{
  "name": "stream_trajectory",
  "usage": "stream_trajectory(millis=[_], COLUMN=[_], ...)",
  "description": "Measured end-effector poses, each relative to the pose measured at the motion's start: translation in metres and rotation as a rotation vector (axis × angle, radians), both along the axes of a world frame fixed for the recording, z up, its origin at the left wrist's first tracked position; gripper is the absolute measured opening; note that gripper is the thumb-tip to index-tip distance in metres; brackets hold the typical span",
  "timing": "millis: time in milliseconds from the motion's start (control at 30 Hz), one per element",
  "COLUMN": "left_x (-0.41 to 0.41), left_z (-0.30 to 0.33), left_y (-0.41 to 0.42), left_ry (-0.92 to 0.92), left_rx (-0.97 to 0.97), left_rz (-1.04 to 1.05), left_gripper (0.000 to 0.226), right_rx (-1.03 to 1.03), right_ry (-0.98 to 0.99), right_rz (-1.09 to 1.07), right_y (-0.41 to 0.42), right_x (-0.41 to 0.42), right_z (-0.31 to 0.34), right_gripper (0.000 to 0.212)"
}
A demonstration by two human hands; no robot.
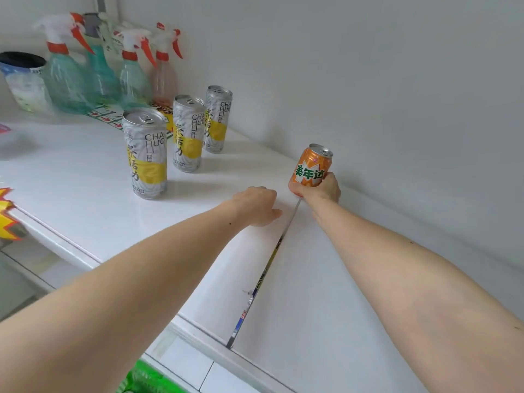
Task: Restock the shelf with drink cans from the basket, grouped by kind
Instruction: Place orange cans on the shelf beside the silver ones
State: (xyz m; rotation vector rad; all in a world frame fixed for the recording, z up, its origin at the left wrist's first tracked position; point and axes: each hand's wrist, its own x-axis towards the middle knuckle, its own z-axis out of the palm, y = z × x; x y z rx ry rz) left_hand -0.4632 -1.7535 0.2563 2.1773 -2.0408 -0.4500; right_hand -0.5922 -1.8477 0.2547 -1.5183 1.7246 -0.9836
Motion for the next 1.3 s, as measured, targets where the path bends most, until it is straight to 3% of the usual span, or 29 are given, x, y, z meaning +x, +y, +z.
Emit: stream_trajectory(millis=[533, 967, 1300], left_x=[-0.002, 0.004, 0.026], left_z=[0.000, -0.001, 0.008], left_y=[0.001, 0.011, 0.071], left_ry=[-0.061, 0.056, 0.031], left_rx=[0.011, -0.023, -0.025], left_rz=[-0.024, -0.009, -0.088], left_gripper=[0.044, 0.046, 0.046], right_rx=[-0.019, -0.051, -0.111], right_ry=[0.095, 0.064, 0.156], right_rz=[-0.075, -0.064, -0.090], right_y=[-0.024, -0.013, 0.073], right_x=[0.028, 0.017, -0.004], right_z=[-0.010, -0.009, -0.008], right_gripper=[0.066, 0.093, 0.063])
